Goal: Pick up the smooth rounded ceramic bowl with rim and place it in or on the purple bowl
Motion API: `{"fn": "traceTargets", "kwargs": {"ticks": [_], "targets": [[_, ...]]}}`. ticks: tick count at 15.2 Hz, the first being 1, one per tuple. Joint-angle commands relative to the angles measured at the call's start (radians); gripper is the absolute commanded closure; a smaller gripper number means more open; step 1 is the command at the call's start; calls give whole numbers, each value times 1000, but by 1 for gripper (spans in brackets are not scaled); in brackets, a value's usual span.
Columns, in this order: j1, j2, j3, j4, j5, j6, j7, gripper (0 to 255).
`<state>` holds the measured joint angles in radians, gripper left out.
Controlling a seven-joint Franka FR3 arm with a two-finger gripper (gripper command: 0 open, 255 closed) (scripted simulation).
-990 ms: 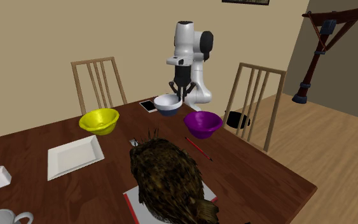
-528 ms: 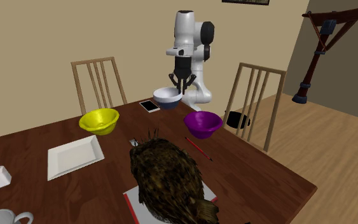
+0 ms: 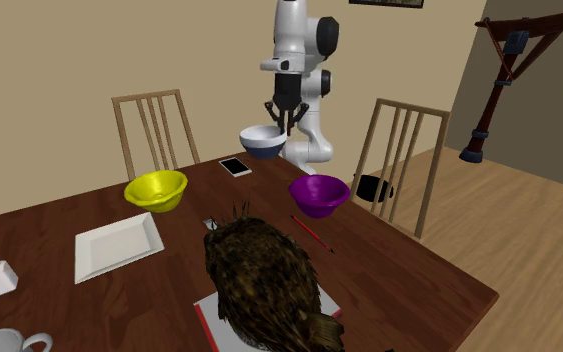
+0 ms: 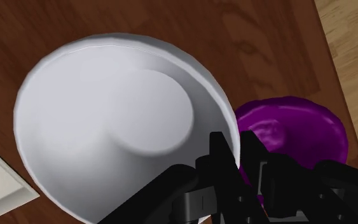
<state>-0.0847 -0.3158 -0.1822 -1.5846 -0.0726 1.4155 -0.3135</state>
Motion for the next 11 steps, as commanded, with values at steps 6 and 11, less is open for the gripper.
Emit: {"fn": "traceTargets", "kwargs": {"ticks": [6,11], "targets": [[24,88,41,158,15,-74,60,255],[65,210,105,328,24,-127,165,255]]}}
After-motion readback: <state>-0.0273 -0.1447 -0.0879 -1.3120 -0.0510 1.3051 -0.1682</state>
